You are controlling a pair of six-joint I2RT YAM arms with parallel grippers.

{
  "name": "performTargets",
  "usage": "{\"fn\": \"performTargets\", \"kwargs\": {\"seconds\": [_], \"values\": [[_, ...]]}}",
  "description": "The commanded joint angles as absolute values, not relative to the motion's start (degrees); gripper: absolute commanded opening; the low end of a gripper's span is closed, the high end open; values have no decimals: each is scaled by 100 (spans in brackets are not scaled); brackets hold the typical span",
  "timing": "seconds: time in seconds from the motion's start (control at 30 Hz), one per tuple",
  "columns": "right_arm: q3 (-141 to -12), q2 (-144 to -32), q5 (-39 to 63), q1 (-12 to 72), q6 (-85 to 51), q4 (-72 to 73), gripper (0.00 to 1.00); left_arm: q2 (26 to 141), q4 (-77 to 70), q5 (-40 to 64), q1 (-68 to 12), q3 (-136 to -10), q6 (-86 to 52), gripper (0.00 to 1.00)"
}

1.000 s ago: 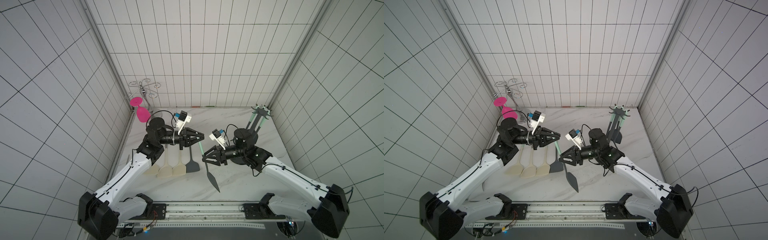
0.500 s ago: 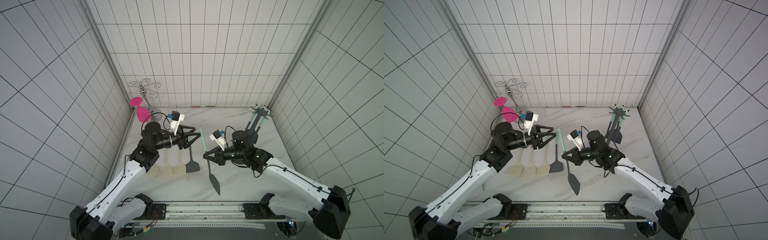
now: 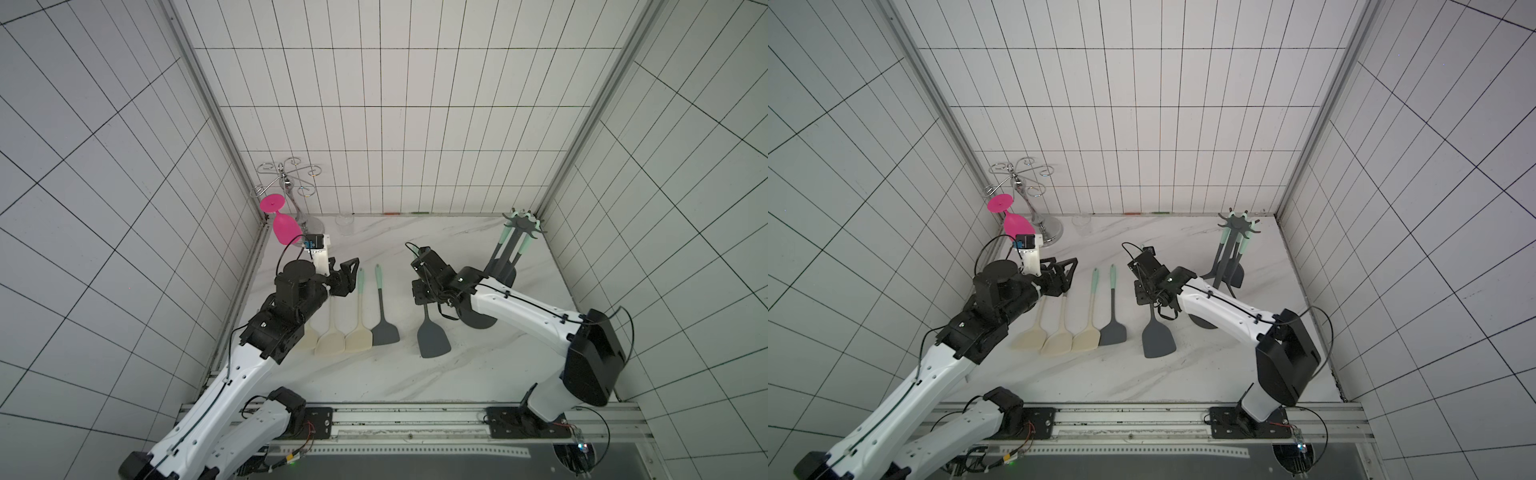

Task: Take the spatula off the kitchen utensil rack
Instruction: Place the spatula at the center of the board.

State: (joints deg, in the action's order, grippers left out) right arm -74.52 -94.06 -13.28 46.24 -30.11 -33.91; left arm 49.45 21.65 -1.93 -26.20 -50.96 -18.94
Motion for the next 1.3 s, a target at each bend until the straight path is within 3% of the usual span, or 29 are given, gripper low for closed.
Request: {"fn": "performTargets", "kwargs": {"seconds": [0.0, 0.4, 0.77, 1.03, 1.27], "values": [[-8062, -9904, -1934, 4663, -3246, -4043, 0, 4833, 2362, -441, -2606, -5022, -1793, 70], [-9500, -11710, -1066, 4305, -3646, -4168, 0, 4865, 2322, -309, -2601, -4949, -1829, 71], [-10124, -12468, -833, 4171, -3795, -4173, 1, 4951, 2250, -253, -2575, -4900, -1884, 71], [-10058, -12418, -924, 4104, -3726, -4166, 35, 4972, 2184, -256, -2573, -4797, -1931, 71], [-10073, -12002, -961, 4088, -3498, -4171, 43, 5050, 2170, -264, -2575, -4781, -1936, 71]]}}
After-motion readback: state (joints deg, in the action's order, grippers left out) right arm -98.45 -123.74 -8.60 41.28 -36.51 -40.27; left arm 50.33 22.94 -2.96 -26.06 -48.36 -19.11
